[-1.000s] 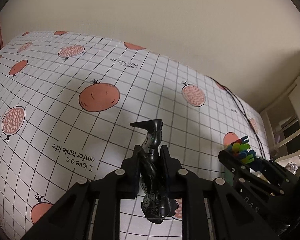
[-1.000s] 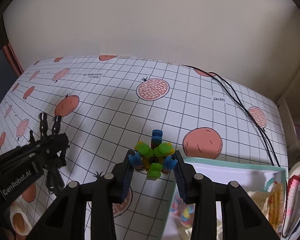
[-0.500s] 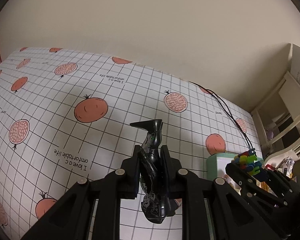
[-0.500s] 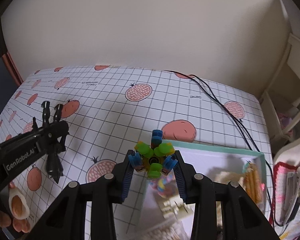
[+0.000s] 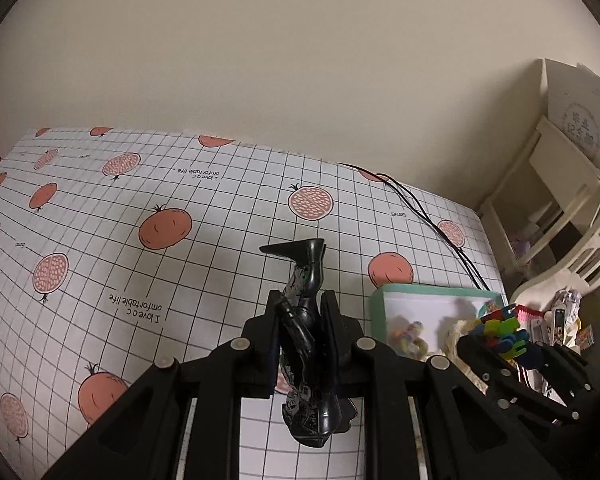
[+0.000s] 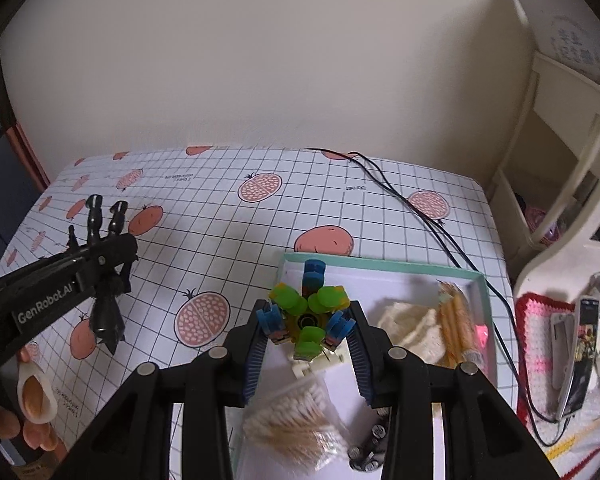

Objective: Organize objects
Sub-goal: 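Carry the action figure and block toy over the green tray with both tools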

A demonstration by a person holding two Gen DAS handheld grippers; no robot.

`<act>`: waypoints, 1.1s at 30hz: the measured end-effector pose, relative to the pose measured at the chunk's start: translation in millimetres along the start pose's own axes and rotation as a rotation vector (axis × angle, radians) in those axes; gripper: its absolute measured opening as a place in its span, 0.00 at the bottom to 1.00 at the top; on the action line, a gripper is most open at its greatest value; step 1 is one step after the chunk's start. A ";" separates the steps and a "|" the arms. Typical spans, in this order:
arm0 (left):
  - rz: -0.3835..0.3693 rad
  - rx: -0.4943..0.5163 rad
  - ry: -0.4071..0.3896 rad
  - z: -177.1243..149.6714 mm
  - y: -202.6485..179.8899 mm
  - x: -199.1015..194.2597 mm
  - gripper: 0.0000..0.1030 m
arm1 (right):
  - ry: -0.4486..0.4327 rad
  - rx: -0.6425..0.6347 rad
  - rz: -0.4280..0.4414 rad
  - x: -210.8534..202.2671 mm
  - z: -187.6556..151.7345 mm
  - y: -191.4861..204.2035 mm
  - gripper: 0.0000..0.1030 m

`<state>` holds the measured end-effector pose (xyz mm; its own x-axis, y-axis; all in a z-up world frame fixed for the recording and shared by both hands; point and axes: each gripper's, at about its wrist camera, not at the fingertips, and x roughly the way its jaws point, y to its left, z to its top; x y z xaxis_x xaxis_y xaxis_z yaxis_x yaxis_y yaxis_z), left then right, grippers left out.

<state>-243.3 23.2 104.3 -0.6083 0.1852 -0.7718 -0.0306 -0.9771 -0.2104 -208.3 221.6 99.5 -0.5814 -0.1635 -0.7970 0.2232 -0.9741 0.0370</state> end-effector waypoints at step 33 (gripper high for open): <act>-0.103 0.047 0.008 -37.5 -66.1 -37.9 0.19 | 0.039 0.080 -0.050 -16.8 -48.3 -86.0 0.39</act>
<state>-188.5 84.7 125.0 -0.5934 0.2852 -0.7526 -0.1300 -0.9568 -0.2601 -179.9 315.7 80.6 -0.5591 -0.1101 -0.8217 0.1312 -0.9904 0.0434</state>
